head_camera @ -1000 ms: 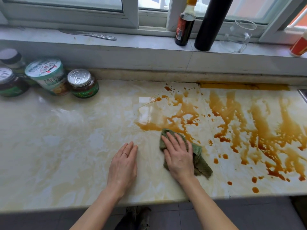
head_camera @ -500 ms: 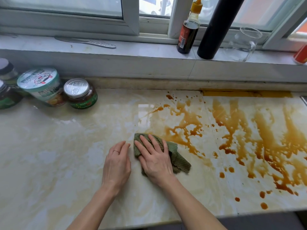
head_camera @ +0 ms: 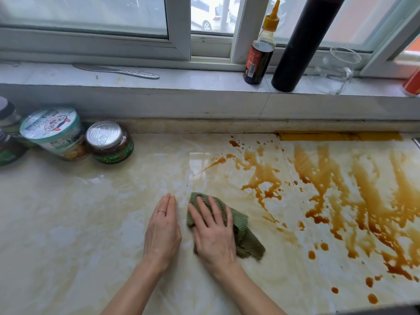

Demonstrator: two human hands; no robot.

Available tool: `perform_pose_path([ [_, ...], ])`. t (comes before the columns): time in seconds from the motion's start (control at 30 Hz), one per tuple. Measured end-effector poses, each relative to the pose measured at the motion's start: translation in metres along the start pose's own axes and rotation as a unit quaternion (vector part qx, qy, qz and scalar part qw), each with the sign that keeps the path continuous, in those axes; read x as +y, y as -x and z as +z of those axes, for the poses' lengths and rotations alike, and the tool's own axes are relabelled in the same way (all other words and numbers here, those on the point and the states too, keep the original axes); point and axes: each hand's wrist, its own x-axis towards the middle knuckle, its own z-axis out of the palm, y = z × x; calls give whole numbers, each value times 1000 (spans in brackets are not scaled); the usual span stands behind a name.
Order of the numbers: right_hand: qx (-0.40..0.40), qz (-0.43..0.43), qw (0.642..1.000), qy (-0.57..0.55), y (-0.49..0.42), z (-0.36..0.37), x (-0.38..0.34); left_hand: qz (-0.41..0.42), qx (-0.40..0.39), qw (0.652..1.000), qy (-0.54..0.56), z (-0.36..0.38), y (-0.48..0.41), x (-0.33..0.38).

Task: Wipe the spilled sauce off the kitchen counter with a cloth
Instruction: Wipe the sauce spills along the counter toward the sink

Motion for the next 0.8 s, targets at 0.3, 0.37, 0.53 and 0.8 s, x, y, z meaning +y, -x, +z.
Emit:
perform_pose_path([
  [0.3, -30, 93, 995, 25, -66, 0, 18, 23, 4, 999, -24, -1, 0, -8],
  [0.37, -4, 174, 984, 34, -56, -3, 37, 23, 4, 999, -34, -1, 1, -9],
  [0.53, 54, 256, 965, 12, -28, -4, 47, 10, 0, 999, -47, -2, 0, -5],
  [0.8, -3, 18, 1000, -11, -71, 10, -21, -16, 31, 999, -7, -11, -31, 0],
])
